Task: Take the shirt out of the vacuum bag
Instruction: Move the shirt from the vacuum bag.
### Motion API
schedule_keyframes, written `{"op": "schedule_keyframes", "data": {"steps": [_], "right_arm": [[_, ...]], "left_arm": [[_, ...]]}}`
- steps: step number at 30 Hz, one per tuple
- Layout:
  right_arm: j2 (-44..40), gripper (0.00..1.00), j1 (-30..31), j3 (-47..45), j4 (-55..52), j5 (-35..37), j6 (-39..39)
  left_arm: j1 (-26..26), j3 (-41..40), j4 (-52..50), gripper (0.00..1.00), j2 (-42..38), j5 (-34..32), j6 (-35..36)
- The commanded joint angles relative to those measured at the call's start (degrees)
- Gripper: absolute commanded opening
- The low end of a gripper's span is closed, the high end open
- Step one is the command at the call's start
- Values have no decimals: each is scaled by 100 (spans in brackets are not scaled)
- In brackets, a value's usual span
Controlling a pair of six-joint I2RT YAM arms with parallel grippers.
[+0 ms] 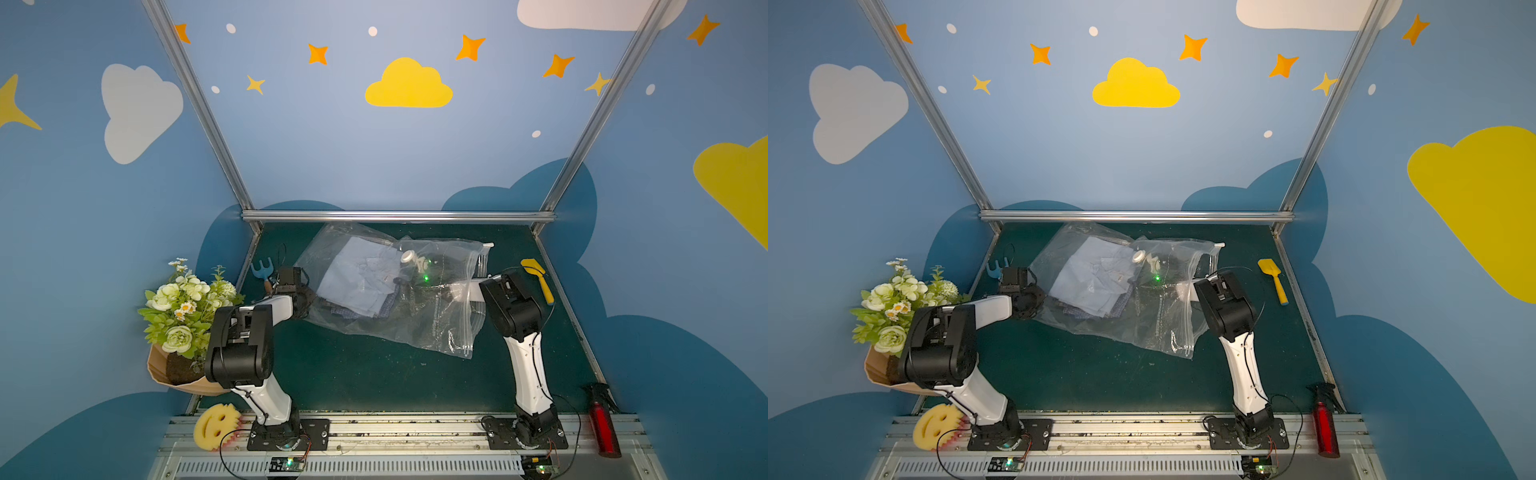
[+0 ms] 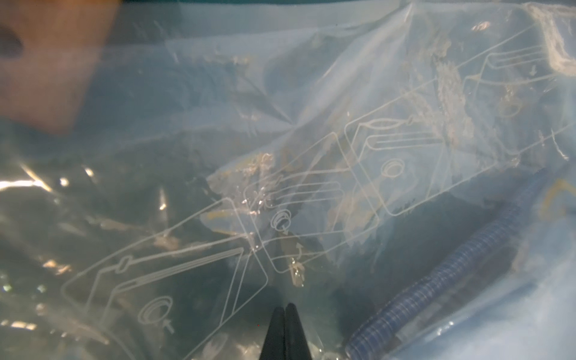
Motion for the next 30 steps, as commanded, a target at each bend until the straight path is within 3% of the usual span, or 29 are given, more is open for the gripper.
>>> {"op": "schedule_keyframes", "data": {"steps": [1,6,14,23,30], "right_arm": [[-161,0,-50,-221,-955,104,-244],[-386,0,-104,-269,-1408,-33,-502],[-887,0,-327,-809,-1700,72,-728],[-834,0,-409,-1188,-1119,-162,-484],[-1337,0,-583,-1728,-1315,-41,-631]], "left_arm": [[25,231,-158,4,158,74,73],[17,686,-755,3,490,4,33],[21,703,-778,3,528,38,6],[25,668,-728,4,515,64,12],[36,615,-673,3,474,62,-13]]}}
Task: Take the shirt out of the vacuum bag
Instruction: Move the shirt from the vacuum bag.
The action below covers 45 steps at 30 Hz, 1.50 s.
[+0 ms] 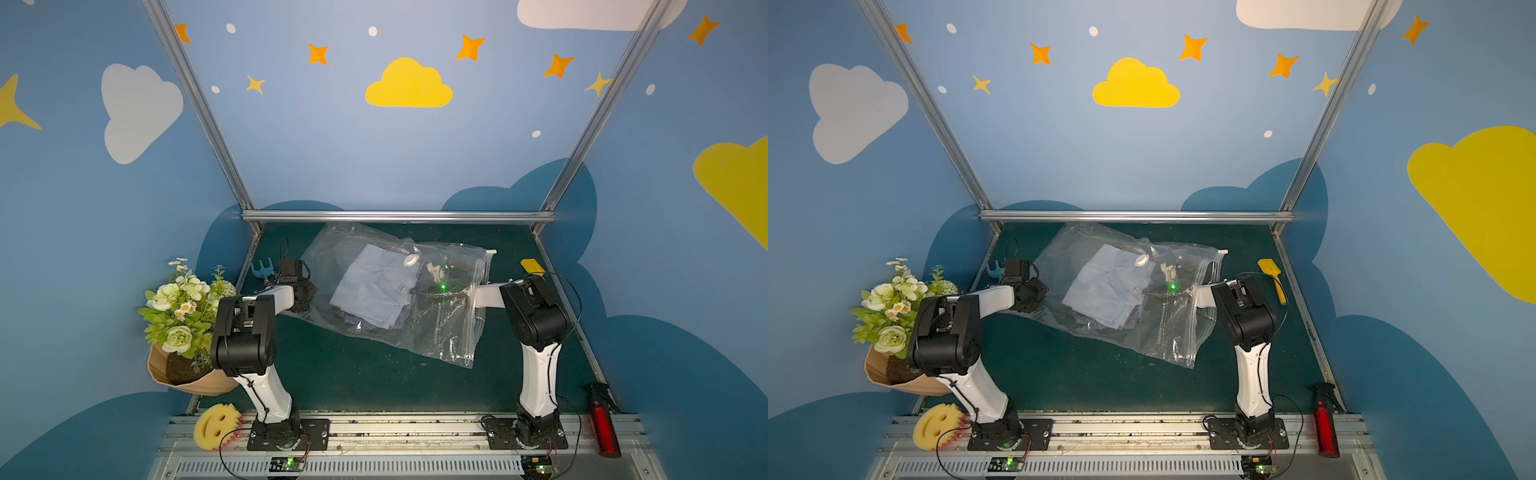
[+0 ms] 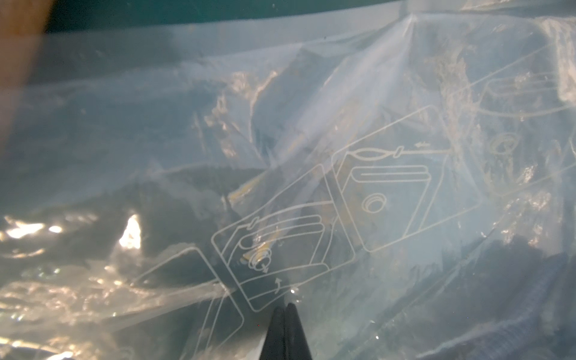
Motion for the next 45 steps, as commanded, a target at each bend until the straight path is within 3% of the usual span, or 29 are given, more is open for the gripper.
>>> {"op": "schedule_keyframes", "data": {"steps": [1,27,45], "right_arm": [[-272,0,-186,-395,-753,188,-163],[-2064,0,-1586,-2180,-1888,260,-1069],[-2502,0,-2599,-2135,-2917,81,-1965]], "left_arm": [[32,-100,-178,3,-13,-21,-10],[34,-161,-82,3,-47,5,-19],[34,-154,-83,3,-40,23,-5]]}}
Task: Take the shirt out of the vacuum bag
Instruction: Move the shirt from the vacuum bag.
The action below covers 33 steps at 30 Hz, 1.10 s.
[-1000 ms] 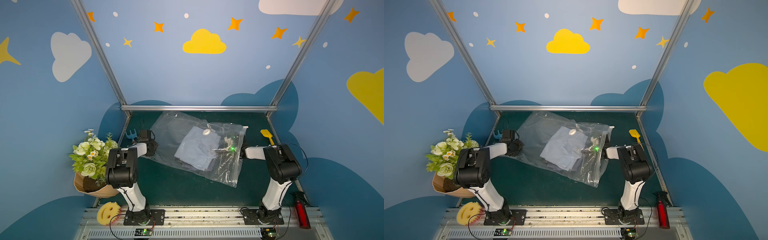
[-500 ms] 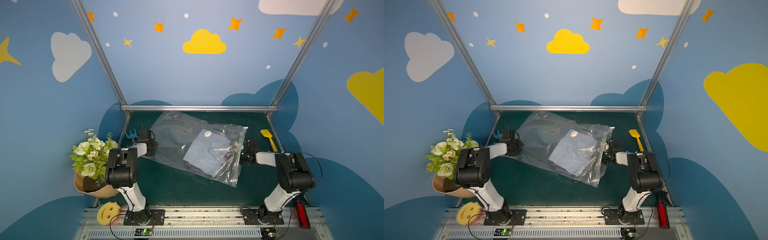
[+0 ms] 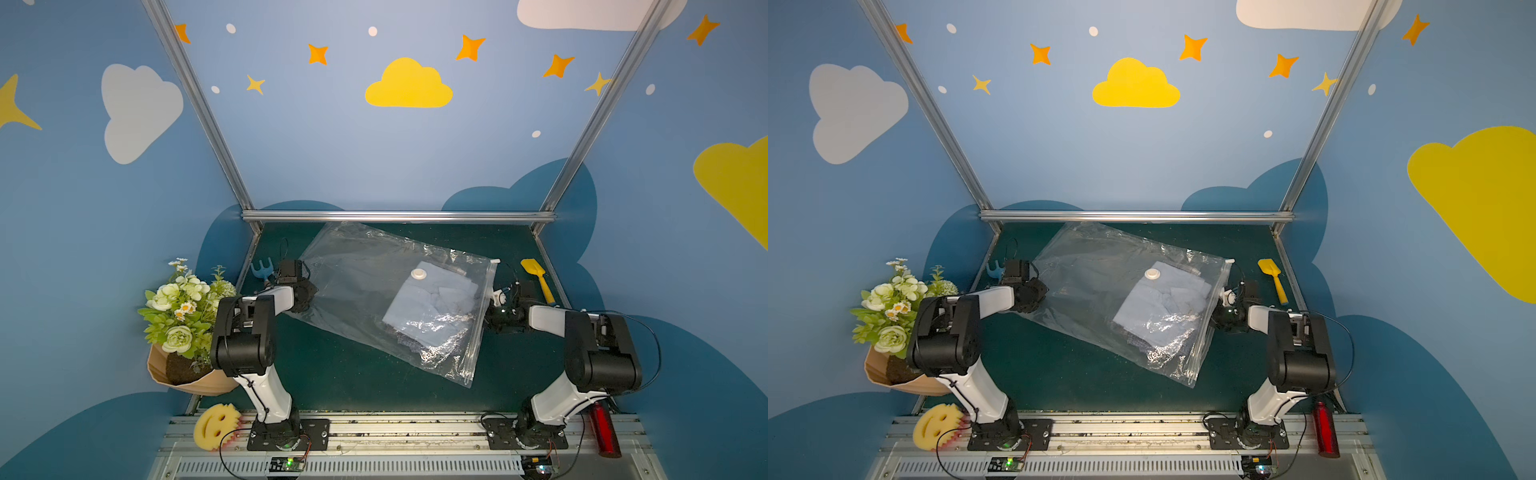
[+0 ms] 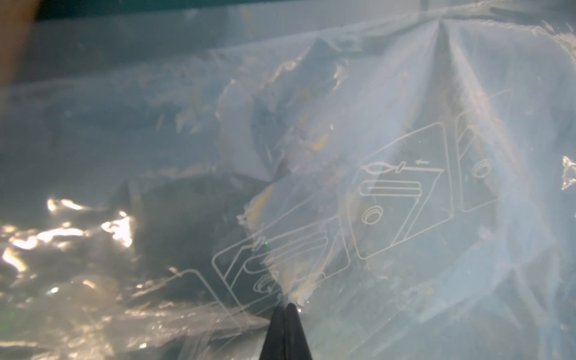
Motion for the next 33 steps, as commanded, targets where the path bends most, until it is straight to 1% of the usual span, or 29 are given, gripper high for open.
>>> {"op": "schedule_keyframes", "data": {"steps": [1,5,6,7,8,10,11,12,13,16,17,19,21,23,26,28,33], "right_arm": [[-110,0,-141,24,-601,337,-261],[-125,0,-217,-7,-688,361,-323],[-156,7,-230,-25,-670,372,-302],[-207,21,-230,-45,-642,382,-268],[-266,29,-246,-53,-659,403,-252],[-470,44,-315,-30,-752,531,-193],[-598,48,-356,-5,-858,610,-198],[-746,51,-449,64,-1014,745,-216],[-902,54,-539,126,-1175,914,-187],[-1329,58,-934,305,-1387,1148,109],[-1498,59,-1020,331,-1329,1166,223],[-1792,63,-1100,478,-1317,1302,326],[-1907,66,-1144,727,-1392,1357,348],[-1873,69,-1166,988,-1391,1173,363],[-1554,71,-1137,1320,-1251,558,412],[-1260,71,-986,1469,-1158,263,433],[-798,72,-556,1609,-1303,525,245]], "left_arm": [[33,-112,-189,3,-37,-23,-3],[33,-105,-188,3,-32,-15,9],[33,-105,-189,3,-32,-10,4],[34,-98,-196,4,-31,-15,12],[37,-96,-198,3,-39,-15,35],[16,-14,-317,4,-143,-6,239],[-2,26,-411,5,-247,-28,310],[-20,65,-469,11,-438,-75,356],[-38,128,-550,21,-633,-136,380],[-37,475,-927,53,-1106,-190,497],[-40,563,-1018,59,-1251,-207,517],[-56,600,-1139,68,-1597,-223,497],[-39,556,-1258,75,-1884,-307,487],[2,454,-1393,80,-2128,-409,479],[207,231,-1599,84,-2442,-366,416],[337,-59,-1638,87,-2621,-266,248],[466,-876,-1681,89,-2918,-10,-204]]}}
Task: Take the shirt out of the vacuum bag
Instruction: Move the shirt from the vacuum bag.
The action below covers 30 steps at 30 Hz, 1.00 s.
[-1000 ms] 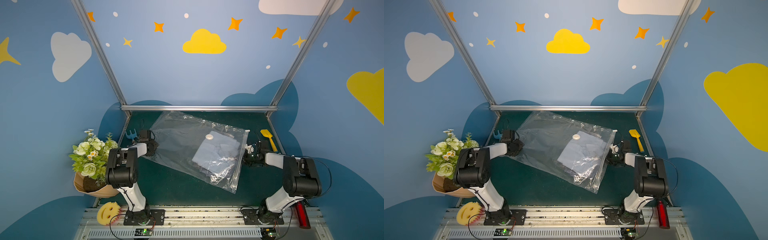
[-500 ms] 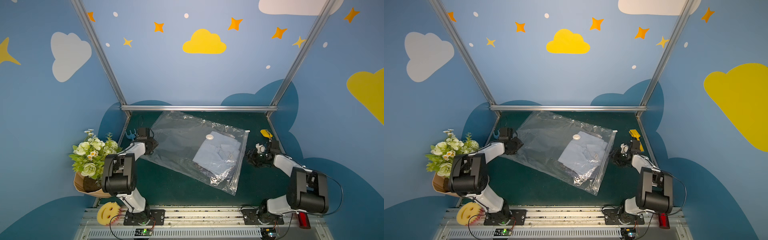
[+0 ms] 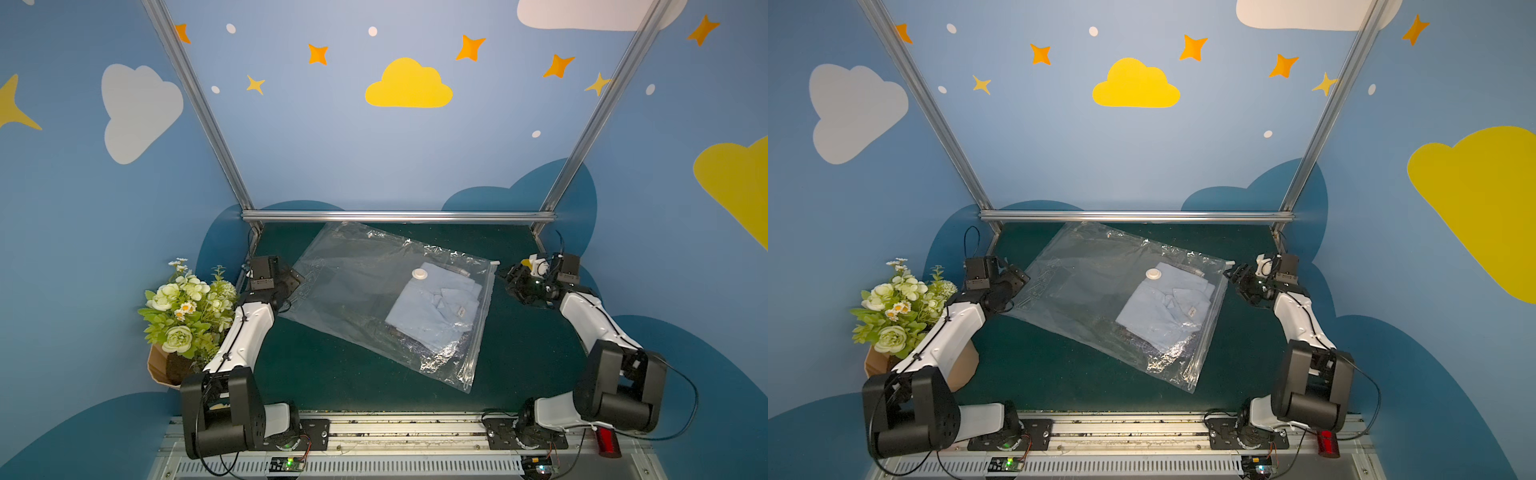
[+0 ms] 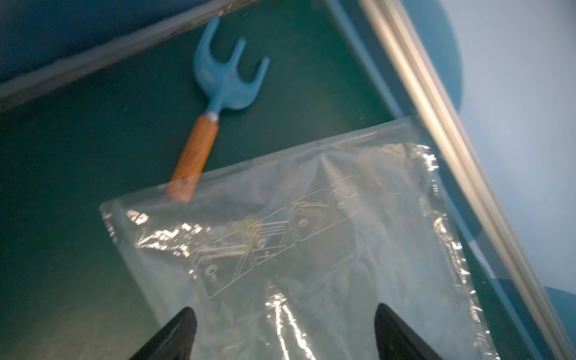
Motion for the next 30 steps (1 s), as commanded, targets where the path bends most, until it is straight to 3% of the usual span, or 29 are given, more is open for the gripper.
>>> {"op": "schedule_keyframes", "data": {"steps": [1,7,17,25,30], "right_arm": [[256,72,218,66,-157,-95,-108],[600,71,314,53,-100,-157,-162],[756,62,370,66,-386,221,-377],[810,69,391,121,-702,472,-553],[988,65,541,22,-437,361,-395]], "left_arm": [[13,-503,-270,90,-214,207,-409],[12,-1131,212,89,-111,351,-735],[14,-1062,958,83,866,549,-806],[13,-935,1298,66,1257,585,-796],[-35,-729,1298,50,1394,570,-692]]}}
